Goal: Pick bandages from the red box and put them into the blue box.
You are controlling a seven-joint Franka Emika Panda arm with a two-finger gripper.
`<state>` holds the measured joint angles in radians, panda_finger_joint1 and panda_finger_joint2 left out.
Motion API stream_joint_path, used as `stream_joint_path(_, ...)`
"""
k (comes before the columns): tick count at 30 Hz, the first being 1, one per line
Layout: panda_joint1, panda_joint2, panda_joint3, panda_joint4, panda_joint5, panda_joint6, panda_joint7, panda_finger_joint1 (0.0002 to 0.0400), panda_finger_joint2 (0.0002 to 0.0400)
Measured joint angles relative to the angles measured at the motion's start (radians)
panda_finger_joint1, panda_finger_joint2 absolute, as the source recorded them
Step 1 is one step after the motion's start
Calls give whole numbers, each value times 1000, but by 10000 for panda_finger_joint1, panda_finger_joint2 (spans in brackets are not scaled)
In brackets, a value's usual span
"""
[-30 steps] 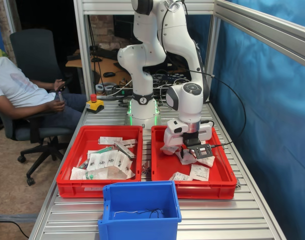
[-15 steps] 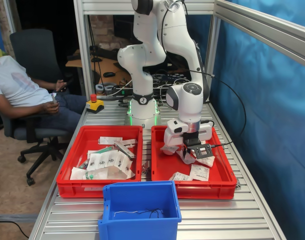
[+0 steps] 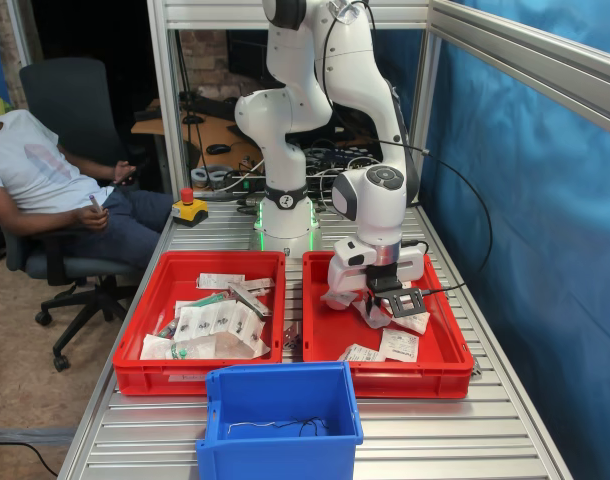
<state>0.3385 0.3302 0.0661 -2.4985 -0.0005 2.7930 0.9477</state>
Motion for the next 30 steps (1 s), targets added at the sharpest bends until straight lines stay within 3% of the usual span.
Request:
stream_joint_path(18,0,-4,0,0,0,-9,0,62,62)
stream_joint_path(30,0,-103,-29,-18,0,-144,0,62,62)
